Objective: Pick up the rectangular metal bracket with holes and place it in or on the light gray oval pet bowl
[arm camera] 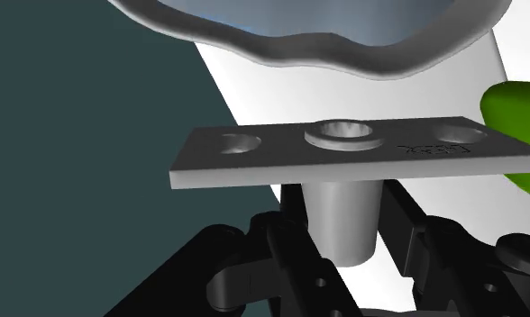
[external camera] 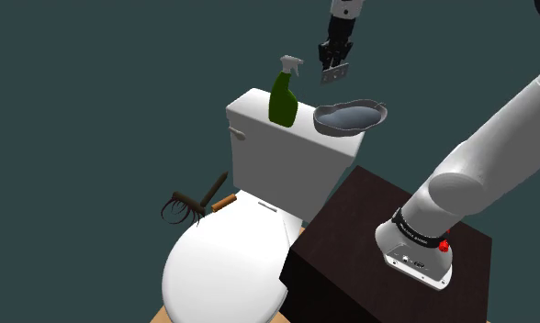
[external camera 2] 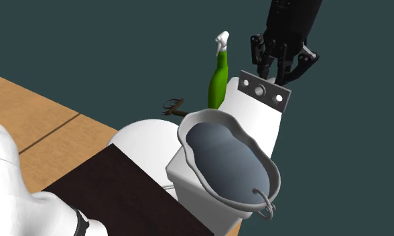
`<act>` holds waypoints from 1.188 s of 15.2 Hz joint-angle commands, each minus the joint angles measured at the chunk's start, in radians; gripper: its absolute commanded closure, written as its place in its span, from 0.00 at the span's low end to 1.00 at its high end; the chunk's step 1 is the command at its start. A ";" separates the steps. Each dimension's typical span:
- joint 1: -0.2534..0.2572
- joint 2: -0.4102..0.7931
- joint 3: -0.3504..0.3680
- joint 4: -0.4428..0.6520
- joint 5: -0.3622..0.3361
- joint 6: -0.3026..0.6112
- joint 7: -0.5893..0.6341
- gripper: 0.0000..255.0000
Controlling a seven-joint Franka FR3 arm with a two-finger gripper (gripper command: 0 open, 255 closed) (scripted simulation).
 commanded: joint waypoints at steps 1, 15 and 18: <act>-0.008 -0.082 -0.004 -0.082 -0.019 0.005 -0.001 1.00; -0.070 -0.402 -0.031 -0.452 -0.106 0.060 -0.029 1.00; -0.071 -0.392 -0.036 -0.484 -0.109 0.103 -0.028 1.00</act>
